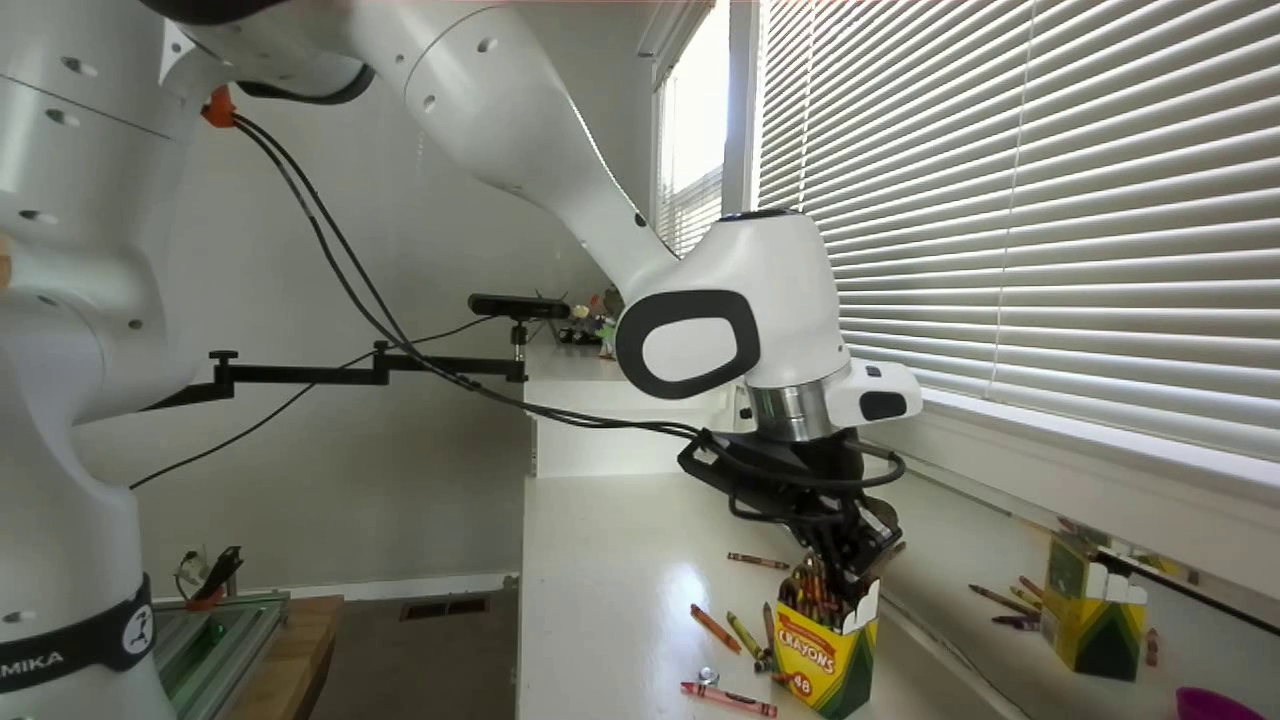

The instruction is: Put the green crayon in the box

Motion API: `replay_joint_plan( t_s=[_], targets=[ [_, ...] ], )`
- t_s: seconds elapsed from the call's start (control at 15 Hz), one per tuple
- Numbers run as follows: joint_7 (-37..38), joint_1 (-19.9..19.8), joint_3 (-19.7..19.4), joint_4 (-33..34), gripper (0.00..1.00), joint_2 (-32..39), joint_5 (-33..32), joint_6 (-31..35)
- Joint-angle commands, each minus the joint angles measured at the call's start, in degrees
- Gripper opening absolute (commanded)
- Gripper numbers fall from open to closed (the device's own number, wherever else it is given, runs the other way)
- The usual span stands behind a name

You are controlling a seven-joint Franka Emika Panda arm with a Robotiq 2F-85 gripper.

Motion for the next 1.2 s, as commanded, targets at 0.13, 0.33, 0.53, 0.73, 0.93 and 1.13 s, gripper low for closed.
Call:
replay_joint_plan(
  t_s=[0.13,0.33,0.53,0.73,0.93,1.13],
  targets=[
    [2.4,0.4,-0.9,-1.9,0.56,-5.8,-3.9,-4.9],
    [5.3,2.3,-3.3,-1.2,0.77,-10.7,-10.4,-17.7],
    [3.3,3.6,-3.1,-0.2,0.99,-14.7,-13.9,-31.5],
    [-0.8,5.8,-2.5,3.1,1.0,-17.6,-16.1,-42.8],
    [1.4,8.5,-1.9,4.2,1.0,-20.4,-17.4,-47.0],
    [12.6,10.2,-1.7,3.5,1.0,-23.4,-16.2,-47.0]
  ],
)
